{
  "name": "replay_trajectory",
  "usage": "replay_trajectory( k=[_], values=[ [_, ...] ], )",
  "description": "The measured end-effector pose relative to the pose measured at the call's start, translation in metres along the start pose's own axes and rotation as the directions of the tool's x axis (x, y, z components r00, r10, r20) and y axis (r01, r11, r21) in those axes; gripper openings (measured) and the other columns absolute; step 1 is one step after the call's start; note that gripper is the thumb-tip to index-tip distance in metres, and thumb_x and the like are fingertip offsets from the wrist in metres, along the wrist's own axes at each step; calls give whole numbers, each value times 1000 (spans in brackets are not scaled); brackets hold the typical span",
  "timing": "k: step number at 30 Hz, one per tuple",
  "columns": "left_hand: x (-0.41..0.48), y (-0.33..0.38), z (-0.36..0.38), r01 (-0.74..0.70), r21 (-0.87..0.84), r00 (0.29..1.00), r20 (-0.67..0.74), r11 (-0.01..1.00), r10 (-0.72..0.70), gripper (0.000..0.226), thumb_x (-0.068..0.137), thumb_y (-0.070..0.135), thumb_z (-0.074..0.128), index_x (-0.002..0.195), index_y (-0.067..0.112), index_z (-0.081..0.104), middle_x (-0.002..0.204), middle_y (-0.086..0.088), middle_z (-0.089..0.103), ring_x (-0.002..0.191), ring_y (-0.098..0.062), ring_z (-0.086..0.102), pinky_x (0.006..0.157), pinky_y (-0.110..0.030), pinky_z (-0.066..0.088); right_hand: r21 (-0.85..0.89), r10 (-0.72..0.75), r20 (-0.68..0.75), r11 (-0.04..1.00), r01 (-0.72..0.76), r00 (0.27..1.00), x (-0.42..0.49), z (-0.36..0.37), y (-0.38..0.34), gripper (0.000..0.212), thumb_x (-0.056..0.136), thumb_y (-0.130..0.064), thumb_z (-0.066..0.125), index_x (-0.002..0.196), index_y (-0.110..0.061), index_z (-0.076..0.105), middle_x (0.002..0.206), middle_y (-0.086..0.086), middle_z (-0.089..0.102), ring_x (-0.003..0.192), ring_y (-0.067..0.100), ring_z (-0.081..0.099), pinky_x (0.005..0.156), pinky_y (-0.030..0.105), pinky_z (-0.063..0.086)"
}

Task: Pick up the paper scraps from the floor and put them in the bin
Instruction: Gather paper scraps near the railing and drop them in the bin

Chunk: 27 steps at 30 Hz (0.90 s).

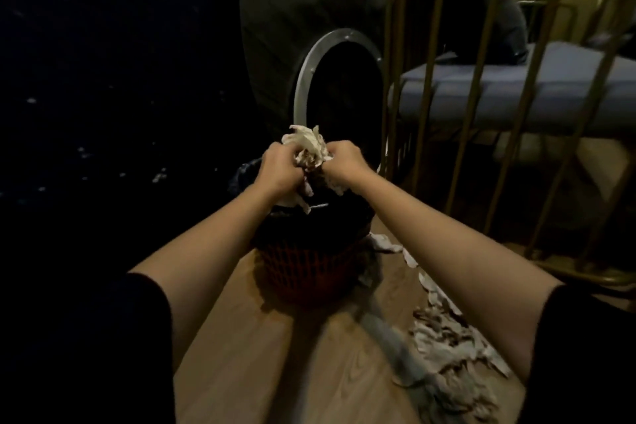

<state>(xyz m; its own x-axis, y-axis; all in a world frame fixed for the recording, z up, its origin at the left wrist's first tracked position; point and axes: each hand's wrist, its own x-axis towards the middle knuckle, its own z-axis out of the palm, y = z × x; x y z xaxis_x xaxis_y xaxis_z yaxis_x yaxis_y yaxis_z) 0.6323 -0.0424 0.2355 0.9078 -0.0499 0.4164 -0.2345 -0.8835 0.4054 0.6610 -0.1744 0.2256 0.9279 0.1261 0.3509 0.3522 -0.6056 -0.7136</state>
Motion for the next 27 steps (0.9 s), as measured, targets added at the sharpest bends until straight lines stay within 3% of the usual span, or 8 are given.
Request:
replay_trajectory(
  k=[5,8,12,15,17,22,24,27],
  values=[
    [12,-4,44,103,-52,991,-82,993,-107,53,75,17,57,127,17,50,128,-21,50,120,-40,44,103,-47,42,42,56,44,997,-58,997,5,-4,41,45,81,-19,69,124,-8,57,126,12,61,115,22,56,85,18,40],
    [-1,13,68,-200,8,939,-284,980,194,46,76,6,51,121,15,55,121,-13,56,114,-31,46,102,-38,42,121,-4,-151,992,22,989,1,-21,62,33,81,-16,69,113,-10,65,112,8,70,104,17,63,87,19,48],
    [-23,51,115,-479,-87,852,-284,873,440,38,76,7,42,109,11,60,108,-13,59,102,-21,44,87,-16,33,191,14,-253,981,36,967,-24,-41,113,17,84,-11,63,97,-16,70,93,0,71,90,8,65,78,25,56],
    [-40,65,164,-500,-162,866,-115,851,487,41,76,15,36,110,10,59,106,-11,58,100,-21,46,83,-26,41,101,201,-82,976,-192,976,-52,-38,176,20,78,-7,66,88,-25,67,87,0,69,86,12,64,73,29,53],
    [-54,61,205,-410,-210,896,87,887,435,38,81,15,43,117,13,55,112,-9,55,107,-22,47,89,-33,44,-56,349,111,937,-345,931,-74,-32,221,33,75,-12,72,102,-27,63,108,5,67,103,21,62,84,37,54],
    [-99,56,289,-90,-208,776,599,974,200,92,74,36,72,146,21,16,154,-9,21,141,-27,22,114,-35,25,-410,611,431,788,-460,664,-129,-42,286,96,74,-12,75,146,-27,15,156,2,19,141,26,23,110,37,28],
    [-116,62,308,15,-258,697,695,966,175,110,64,44,79,147,25,8,156,-8,9,144,-29,13,116,-36,19,-473,616,459,779,-411,640,-140,-49,303,91,79,-16,72,146,-34,13,158,2,13,142,26,19,113,38,24],
    [-141,78,325,19,-279,705,685,960,185,97,57,56,76,136,36,23,147,-5,23,133,-31,29,107,-45,38,-518,621,380,757,-398,686,-156,-49,316,63,88,-24,61,140,-41,29,157,5,14,142,31,19,113,41,22]
  ],
)
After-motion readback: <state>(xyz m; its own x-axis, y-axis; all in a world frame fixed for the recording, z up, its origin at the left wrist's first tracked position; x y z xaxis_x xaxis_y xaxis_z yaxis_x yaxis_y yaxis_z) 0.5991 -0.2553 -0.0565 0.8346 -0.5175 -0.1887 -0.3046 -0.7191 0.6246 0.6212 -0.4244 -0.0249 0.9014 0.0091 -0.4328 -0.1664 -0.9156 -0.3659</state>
